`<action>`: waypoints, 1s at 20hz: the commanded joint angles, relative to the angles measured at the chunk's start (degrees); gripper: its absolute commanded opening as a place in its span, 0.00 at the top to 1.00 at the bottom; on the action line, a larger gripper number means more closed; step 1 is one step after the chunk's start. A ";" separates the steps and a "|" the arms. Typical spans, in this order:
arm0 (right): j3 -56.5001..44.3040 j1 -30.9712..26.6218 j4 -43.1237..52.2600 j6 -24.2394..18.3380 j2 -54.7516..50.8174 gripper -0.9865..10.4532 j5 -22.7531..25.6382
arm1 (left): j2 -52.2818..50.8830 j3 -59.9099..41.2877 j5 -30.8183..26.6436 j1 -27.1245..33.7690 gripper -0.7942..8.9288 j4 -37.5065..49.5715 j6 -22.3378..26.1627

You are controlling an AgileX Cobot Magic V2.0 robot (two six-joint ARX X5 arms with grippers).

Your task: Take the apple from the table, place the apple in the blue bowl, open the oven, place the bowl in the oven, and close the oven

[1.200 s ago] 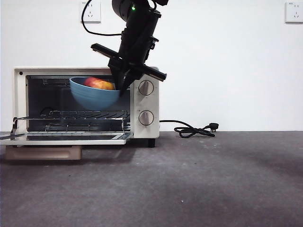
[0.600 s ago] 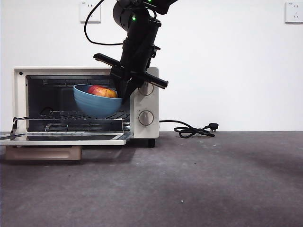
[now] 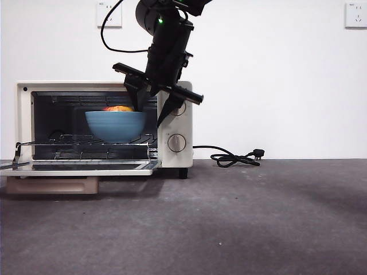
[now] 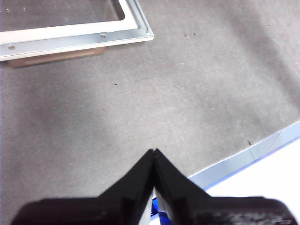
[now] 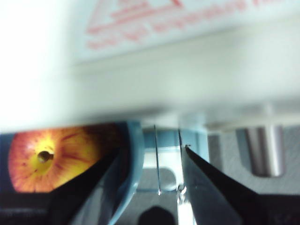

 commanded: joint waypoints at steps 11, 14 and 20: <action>0.96 4.59 -4.28 -17.99 -7.06 0.72 13.11 | -0.13 -0.46 -7.04 -0.11 0.92 -0.59 2.01; 0.96 5.81 -6.67 -24.76 -9.51 0.72 14.95 | -0.11 -0.46 -12.79 0.00 0.93 -1.57 2.03; 0.94 6.91 -12.66 -33.99 -14.21 0.74 16.85 | 0.37 -0.46 -16.50 2.34 0.93 -2.10 2.99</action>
